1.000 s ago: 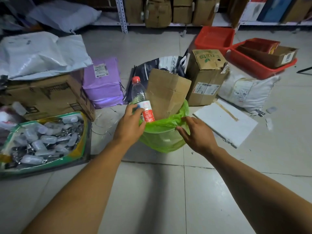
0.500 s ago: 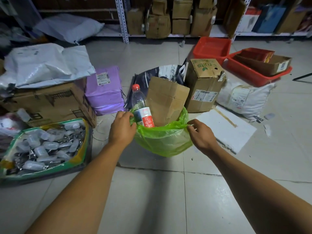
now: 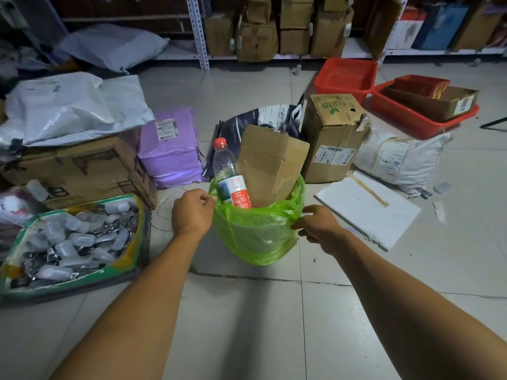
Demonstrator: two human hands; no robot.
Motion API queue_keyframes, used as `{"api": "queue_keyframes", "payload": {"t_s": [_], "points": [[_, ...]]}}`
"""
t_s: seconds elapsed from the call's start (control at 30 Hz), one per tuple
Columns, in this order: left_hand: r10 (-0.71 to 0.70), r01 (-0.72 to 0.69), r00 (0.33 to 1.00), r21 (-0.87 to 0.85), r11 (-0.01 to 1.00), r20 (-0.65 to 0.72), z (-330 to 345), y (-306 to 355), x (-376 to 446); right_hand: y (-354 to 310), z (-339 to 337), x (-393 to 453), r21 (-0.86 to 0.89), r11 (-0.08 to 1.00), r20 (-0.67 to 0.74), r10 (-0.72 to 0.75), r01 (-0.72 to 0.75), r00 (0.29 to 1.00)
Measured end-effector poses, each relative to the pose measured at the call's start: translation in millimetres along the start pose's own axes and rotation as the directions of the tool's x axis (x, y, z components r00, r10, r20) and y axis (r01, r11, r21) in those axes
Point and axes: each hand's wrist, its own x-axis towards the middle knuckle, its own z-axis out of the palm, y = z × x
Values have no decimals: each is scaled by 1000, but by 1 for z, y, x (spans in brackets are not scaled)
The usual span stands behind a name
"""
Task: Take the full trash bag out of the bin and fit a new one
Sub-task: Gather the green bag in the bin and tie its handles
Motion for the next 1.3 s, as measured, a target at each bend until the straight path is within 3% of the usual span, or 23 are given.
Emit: {"api": "queue_keyframes", "payload": {"t_s": [0.17,0.43,0.57,0.63,0.7,0.77,1.0,1.3], "points": [[-36,39,999,-163,986,24,-4,-2,1,2,2,-2,-43,998,-19,-37,36,999],[-139,166,986,-381,910,96,-4,6,7,6,-1,0,-33,997,-197,-75,70,978],[-166,185,983,-345,920,84,-8,0,7,8,1,-9,3,997,-57,75,-75,996],[-184,213,977,-393,894,109,-10,2,7,8,6,-11,120,974,80,182,-191,980],[-199,229,973,-395,890,117,-11,4,7,8,11,-10,269,934,157,199,-236,967],[-200,231,972,-388,892,119,-11,2,8,7,13,-9,408,892,131,154,-195,979],[-210,272,960,-449,851,184,-15,0,7,8,-3,-10,543,839,-115,61,11,991],[-284,484,855,-474,736,434,-13,5,1,0,-16,-16,584,808,-164,23,78,986]]}}
